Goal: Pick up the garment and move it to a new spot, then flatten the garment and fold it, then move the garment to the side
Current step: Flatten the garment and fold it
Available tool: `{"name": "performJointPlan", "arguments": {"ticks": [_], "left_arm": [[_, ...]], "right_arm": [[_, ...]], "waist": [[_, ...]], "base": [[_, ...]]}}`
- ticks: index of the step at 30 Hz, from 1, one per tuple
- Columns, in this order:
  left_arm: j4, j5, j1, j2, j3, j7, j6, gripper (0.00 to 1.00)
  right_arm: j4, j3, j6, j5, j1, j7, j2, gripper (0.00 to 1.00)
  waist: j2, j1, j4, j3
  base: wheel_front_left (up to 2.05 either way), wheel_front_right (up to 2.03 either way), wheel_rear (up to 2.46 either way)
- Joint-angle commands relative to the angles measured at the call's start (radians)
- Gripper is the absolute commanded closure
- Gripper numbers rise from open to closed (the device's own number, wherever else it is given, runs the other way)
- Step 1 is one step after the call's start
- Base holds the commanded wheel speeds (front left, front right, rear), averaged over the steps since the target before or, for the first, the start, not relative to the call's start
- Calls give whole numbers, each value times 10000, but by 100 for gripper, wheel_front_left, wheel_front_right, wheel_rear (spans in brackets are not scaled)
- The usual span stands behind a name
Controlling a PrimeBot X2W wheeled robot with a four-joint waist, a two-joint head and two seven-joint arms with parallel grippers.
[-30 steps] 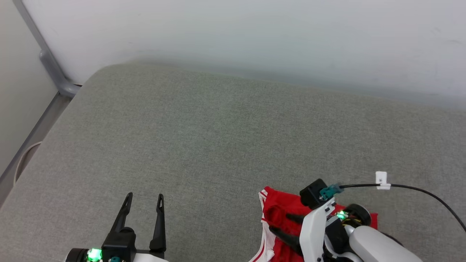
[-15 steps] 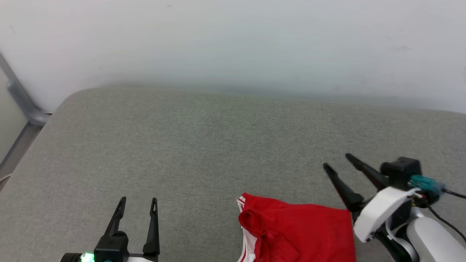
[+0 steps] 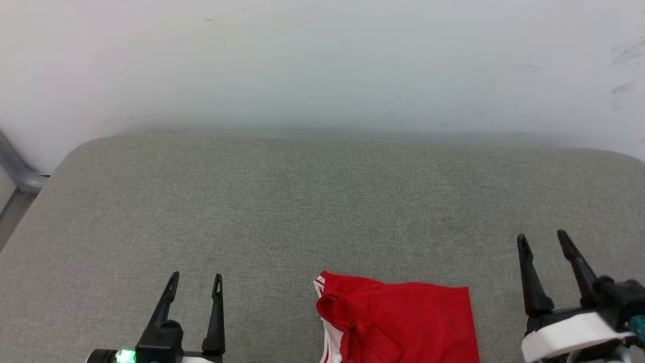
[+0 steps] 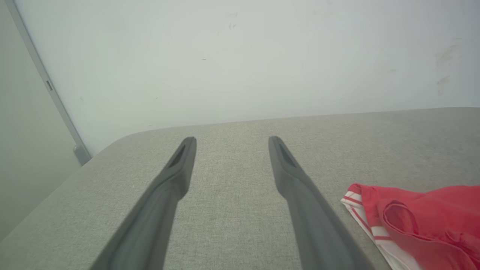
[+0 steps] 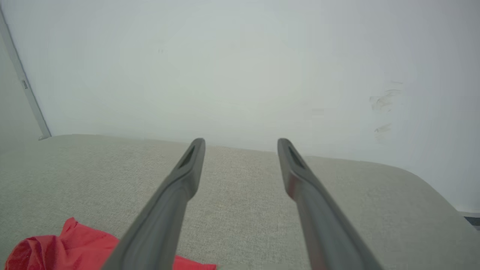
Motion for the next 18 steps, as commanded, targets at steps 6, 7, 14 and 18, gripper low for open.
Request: {"name": "performJointPlan", "arguments": {"ticks": [6,7,14,18], "left_arm": [[37,5,255,40,70,-22,84,0],[53,7,294,47,60,-22,72,0],[121,50,334,76,-20,-22,59,0],[146,1,354,85,-28,-22,27,0]], "right_arm": [[-553,-568,-10,-520,1295,-268,844,0],[-630,-614,-8,-533,1430,-281,893,0],[-1021,-560,-8,-515,2181,-358,1055,0],[-1110,-494,-8,-443,2342,-373,1088,0]], "waist": [[-1,0,-12,-97],[-1,0,3,-104],[-1,0,71,-136],[-1,0,71,-146]], "base": [[0,0,0],[0,0,0],[0,0,0],[0,0,0]]}}
